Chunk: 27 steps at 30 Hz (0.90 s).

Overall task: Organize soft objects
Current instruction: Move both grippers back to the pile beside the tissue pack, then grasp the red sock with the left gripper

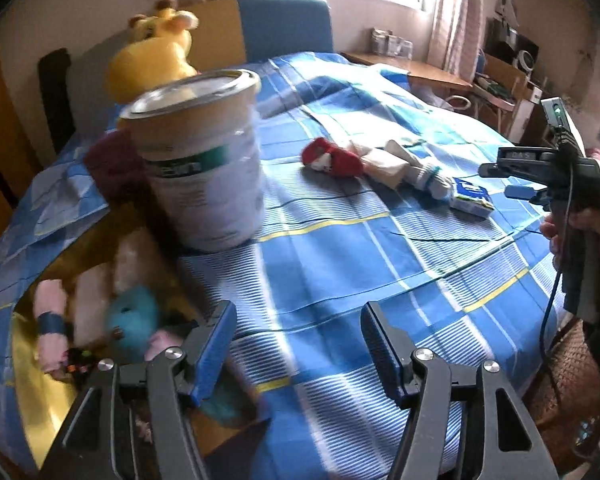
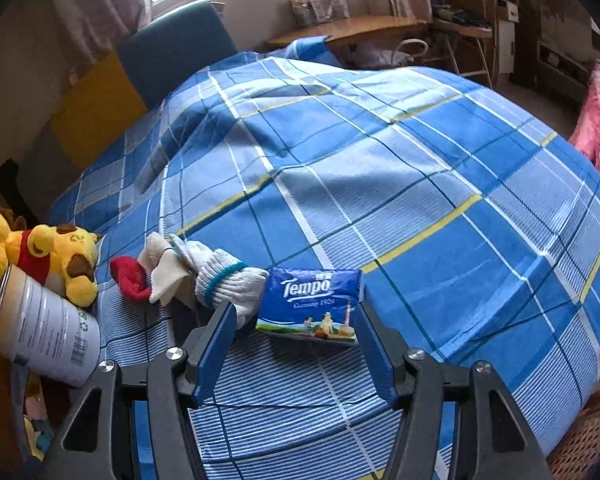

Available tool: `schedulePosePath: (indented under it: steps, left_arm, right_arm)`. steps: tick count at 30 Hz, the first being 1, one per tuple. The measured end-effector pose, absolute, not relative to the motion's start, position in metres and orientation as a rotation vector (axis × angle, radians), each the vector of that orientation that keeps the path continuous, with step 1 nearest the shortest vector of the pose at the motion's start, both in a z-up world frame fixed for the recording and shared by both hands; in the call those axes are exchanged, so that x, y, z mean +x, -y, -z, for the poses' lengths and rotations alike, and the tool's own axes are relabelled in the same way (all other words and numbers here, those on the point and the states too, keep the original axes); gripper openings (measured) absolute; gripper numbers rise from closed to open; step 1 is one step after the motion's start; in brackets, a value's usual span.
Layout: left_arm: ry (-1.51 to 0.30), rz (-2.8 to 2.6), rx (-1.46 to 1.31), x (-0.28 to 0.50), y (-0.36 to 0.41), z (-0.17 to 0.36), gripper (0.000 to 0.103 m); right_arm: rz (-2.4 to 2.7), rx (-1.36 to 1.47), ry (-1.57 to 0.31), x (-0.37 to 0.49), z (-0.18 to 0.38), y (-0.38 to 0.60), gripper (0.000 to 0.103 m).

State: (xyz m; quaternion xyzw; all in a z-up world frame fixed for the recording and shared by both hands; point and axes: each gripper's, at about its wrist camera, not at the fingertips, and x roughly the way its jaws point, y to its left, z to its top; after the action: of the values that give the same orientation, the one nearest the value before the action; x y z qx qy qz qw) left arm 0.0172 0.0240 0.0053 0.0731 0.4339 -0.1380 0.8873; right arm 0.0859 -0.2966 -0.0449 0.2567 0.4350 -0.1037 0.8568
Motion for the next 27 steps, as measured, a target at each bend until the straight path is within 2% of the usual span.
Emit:
schedulePosePath:
  steps: [2,4,9,14,16,17,27]
  left_arm:
    - [-0.913,0.309,0.146,0.024,-0.014,-0.002,0.062]
    - [-0.927,0.324,0.149,0.034,-0.003,0.001,0.053]
    - [-0.987,0.362,0.103,0.065,0.019,0.01,0.039]
    - [-1.016,0.369,0.035,0.106,0.042,0.014,0.04]
    - [-1.02,0.354,0.006,0.126,0.049,0.016,0.058]
    - [-1.021,0.338,-0.015,0.139,0.052,0.018,0.06]
    - [-0.988,0.244,-0.065,0.229,0.072,0.04,0.06]
  right_arm:
    - [0.221,0.563,-0.916,0.085,0.046,0.3,0.062]
    - [0.224,0.58,-0.912,0.084,0.046,0.303,0.062]
    - [0.209,0.629,-0.912,0.083,0.047,0.308,0.062]
    - [0.168,0.638,-0.918,0.086,0.047,0.304,0.062]
    - [0.156,0.63,-0.917,0.087,0.045,0.302,0.062]
    - [0.145,0.629,-0.916,0.087,0.044,0.3,0.062]
    - [0.084,0.677,-0.915,0.088,0.045,0.299,0.062]
